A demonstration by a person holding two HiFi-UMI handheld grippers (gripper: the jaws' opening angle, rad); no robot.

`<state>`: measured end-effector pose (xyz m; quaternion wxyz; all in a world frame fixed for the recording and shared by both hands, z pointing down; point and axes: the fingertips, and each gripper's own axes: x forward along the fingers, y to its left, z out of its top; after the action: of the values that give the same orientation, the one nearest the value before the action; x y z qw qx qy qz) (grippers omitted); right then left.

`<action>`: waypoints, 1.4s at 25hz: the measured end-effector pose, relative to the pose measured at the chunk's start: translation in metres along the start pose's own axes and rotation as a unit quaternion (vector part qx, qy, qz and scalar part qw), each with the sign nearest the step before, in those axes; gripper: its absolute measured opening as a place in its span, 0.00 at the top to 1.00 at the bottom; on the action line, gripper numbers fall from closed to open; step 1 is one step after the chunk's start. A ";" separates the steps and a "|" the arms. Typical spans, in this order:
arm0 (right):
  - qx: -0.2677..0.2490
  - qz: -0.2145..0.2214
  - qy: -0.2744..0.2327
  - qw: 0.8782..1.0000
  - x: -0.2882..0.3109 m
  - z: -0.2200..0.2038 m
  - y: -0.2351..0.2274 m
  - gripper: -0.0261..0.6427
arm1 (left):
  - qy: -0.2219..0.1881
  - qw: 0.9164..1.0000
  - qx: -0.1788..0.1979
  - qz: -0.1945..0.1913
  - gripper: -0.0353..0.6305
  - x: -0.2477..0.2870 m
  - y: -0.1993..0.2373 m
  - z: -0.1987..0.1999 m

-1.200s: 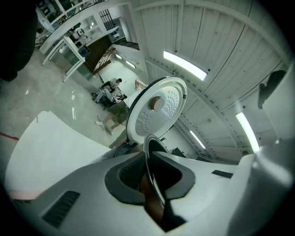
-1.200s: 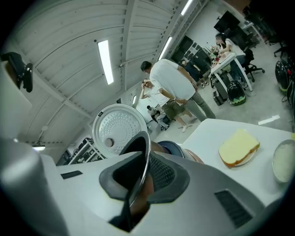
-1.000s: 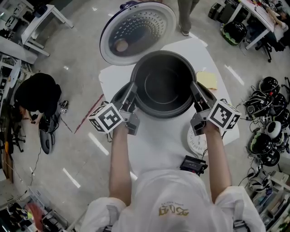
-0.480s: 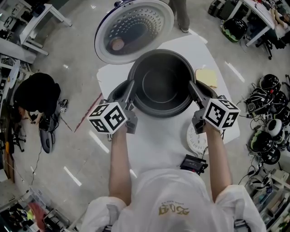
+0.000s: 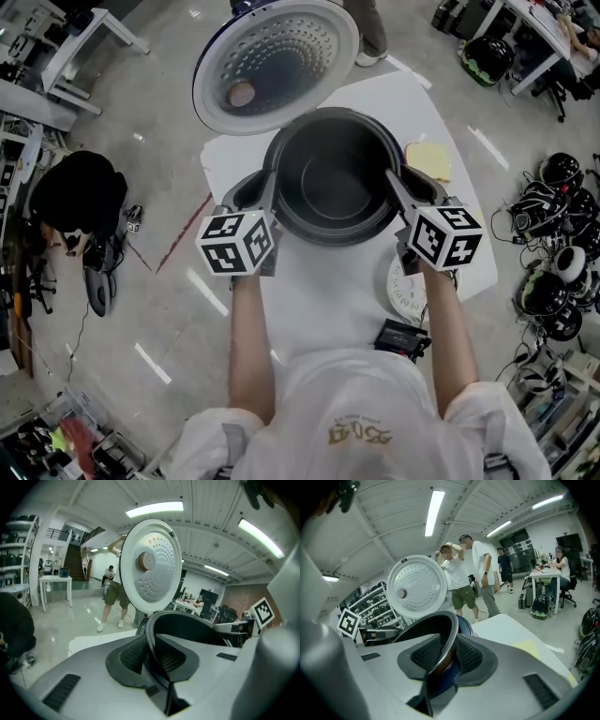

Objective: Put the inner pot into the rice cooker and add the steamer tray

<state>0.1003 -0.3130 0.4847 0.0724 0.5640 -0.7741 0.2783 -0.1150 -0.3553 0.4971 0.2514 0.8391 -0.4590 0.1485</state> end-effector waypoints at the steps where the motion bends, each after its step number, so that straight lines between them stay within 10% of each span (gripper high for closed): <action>1: -0.008 -0.006 0.001 1.000 0.001 -0.001 -0.001 0.78 | 0.000 1.000 0.012 0.004 0.83 0.000 0.001 0.000; 35: -0.007 -0.007 -0.046 0.999 -0.136 -0.058 0.051 0.75 | -0.066 0.997 -0.024 -0.033 0.70 -0.121 -0.089 -0.056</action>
<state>0.0903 -0.1593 0.4576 0.0427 0.5814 -0.7743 0.2462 -0.1059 -0.1995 0.4600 0.2458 0.8552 -0.4503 0.0736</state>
